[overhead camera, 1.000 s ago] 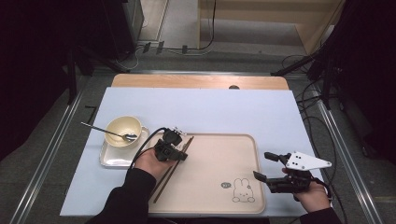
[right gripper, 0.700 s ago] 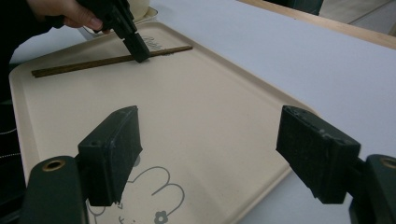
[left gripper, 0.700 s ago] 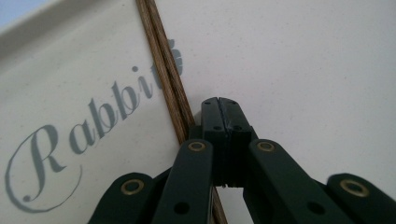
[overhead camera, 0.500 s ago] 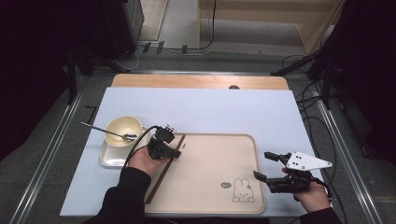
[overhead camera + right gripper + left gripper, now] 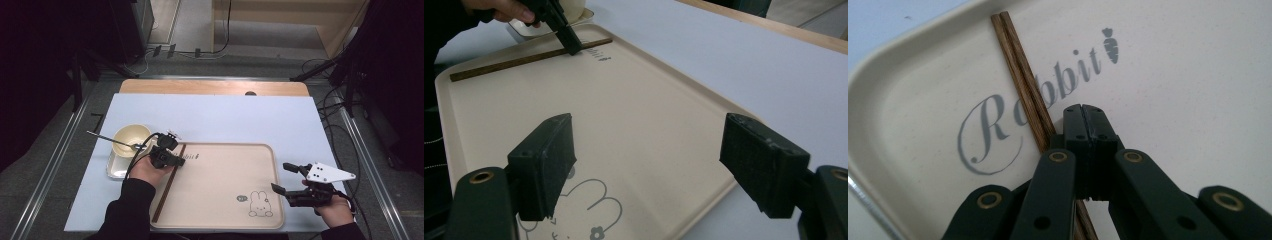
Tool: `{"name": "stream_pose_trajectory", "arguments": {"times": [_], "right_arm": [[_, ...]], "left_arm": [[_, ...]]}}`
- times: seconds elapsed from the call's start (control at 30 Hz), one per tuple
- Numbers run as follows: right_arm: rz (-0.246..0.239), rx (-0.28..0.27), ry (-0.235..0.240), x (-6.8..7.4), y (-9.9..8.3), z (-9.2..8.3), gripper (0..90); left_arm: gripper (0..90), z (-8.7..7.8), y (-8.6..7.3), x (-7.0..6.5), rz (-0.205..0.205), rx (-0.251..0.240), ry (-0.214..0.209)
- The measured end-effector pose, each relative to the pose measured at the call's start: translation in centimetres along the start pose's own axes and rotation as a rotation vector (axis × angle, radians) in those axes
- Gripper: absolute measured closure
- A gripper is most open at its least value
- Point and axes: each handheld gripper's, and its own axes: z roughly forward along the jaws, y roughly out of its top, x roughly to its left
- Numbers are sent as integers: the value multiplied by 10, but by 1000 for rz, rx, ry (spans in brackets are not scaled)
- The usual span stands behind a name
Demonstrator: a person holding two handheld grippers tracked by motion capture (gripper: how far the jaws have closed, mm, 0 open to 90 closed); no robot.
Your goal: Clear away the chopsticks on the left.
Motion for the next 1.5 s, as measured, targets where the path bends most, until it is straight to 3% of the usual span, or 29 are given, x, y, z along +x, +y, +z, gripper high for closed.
{"name": "stream_pose_trajectory", "arguments": {"times": [0.2,0.37,0.53,0.83,0.97,1.17,1.27,1.5], "right_arm": [[0,-1,0,0,0,0,218],[-1,0,1,0,0,0,218],[0,0,0,0,0,0,218],[0,-1,0,-1,1,1,218],[0,0,2,-1,1,3,218],[-3,5,6,-1,2,4,218],[-7,3,5,-1,2,5,218],[-5,3,6,-1,2,5,218]], "left_arm": [[898,-7,-4,3,-15,-11,1],[888,-10,-4,5,-23,-23,-25],[878,-22,-3,-2,-1,-59,-32],[726,-56,-5,-9,7,-106,-79],[646,-76,-9,-3,-16,-128,-111],[525,-90,-15,1,-10,-126,-114],[512,-97,-19,5,6,-130,-104],[458,-108,-25,16,-4,-135,-102]]}}
